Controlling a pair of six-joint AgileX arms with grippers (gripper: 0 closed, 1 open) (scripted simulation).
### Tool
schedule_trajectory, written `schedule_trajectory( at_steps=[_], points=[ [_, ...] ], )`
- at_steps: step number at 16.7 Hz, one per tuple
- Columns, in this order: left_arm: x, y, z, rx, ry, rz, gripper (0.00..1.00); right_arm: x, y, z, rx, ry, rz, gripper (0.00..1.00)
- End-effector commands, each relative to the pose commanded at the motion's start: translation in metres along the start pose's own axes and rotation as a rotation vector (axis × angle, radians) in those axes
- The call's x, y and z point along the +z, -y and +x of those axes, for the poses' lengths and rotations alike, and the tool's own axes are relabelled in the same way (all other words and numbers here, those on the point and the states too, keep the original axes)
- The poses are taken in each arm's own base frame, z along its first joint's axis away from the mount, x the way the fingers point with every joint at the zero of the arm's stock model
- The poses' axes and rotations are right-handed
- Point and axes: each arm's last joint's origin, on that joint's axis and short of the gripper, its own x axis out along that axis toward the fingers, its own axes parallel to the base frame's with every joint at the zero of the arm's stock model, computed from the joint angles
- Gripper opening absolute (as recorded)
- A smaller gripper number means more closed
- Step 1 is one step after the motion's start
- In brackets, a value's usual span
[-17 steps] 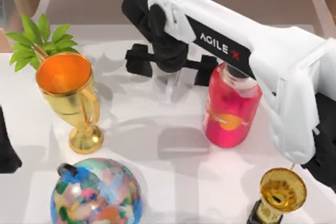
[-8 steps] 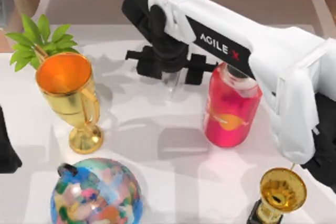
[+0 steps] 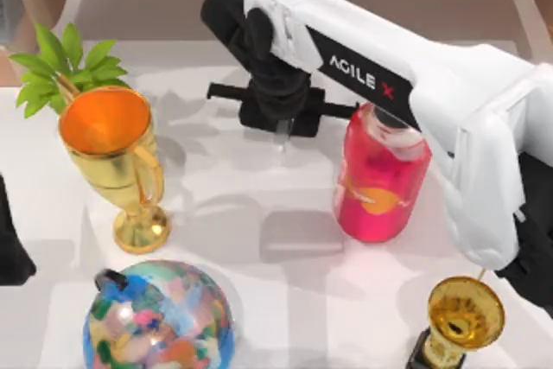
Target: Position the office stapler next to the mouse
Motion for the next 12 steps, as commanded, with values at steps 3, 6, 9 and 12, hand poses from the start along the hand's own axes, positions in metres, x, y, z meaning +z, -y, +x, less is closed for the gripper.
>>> schedule_trajectory(
  at_steps=[3,6,9,12],
  points=[
    [0.000,0.000,0.000,0.000,0.000,0.000,1.00,0.000,0.000,0.000,0.000,0.000,0.000,0.00],
    [0.000,0.000,0.000,0.000,0.000,0.000,1.00,-0.002,-0.001,-0.001,0.001,0.000,-0.003,0.00],
    [0.000,0.000,0.000,0.000,0.000,0.000,1.00,0.000,-0.002,-0.004,-0.004,-0.005,-0.004,0.00],
    [0.000,0.000,0.000,0.000,0.000,0.000,1.00,0.004,-0.003,-0.018,0.003,0.002,-0.002,0.00]
  ],
)
